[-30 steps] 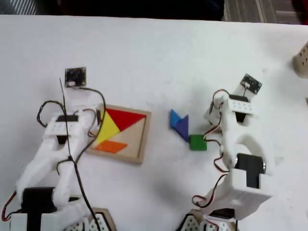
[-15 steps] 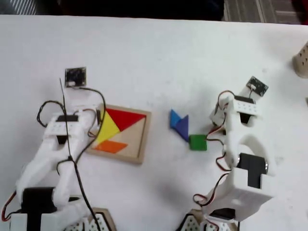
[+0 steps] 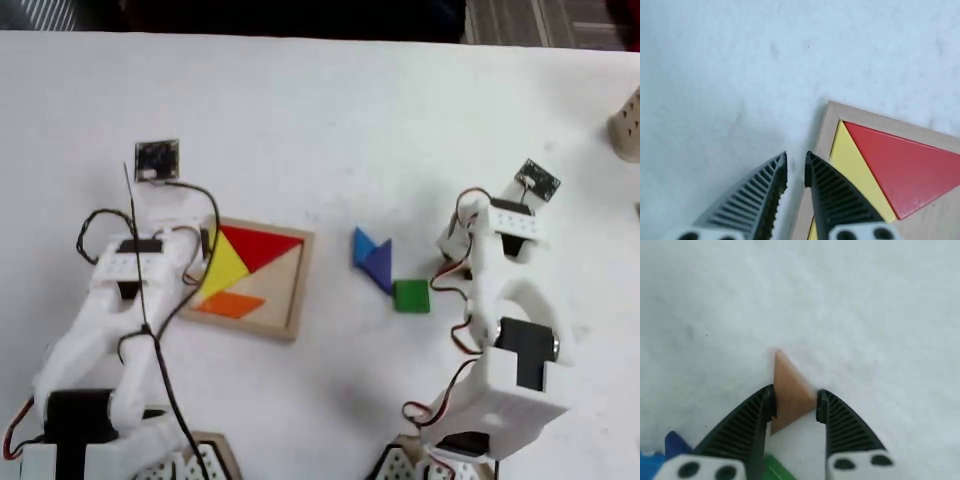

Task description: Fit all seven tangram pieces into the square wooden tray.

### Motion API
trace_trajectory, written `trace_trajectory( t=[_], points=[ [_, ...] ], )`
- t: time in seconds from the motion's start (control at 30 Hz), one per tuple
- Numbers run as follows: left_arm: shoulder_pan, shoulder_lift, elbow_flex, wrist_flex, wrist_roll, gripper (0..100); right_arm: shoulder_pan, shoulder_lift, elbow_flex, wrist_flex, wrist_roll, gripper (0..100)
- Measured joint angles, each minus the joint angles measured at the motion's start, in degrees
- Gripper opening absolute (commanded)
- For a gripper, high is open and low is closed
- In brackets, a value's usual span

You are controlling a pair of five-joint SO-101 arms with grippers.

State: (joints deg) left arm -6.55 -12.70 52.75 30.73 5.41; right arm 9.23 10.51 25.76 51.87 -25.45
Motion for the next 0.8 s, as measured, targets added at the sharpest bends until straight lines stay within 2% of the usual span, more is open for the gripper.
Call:
trace_trajectory(
  t=[0.23, 0.53, 0.63, 0.8],
  points=[
    [0.0, 0.0, 0.0, 0.0, 0.0, 8, -0.3, -4.0, 0.0, 4.0, 0.2, 1.7],
    [0.0, 0.0, 0.0, 0.0, 0.0, 8, -0.4, -4.9, 0.0, 4.3, 0.2, 1.7],
    [0.0, 0.0, 0.0, 0.0, 0.0, 8, -2.8, -4.9, 0.0, 4.3, 0.7, 1.7],
    [0.0, 0.0, 0.0, 0.0, 0.0, 8, -8.6, -5.0, 0.0, 6.6, 6.2, 1.7]
  ],
)
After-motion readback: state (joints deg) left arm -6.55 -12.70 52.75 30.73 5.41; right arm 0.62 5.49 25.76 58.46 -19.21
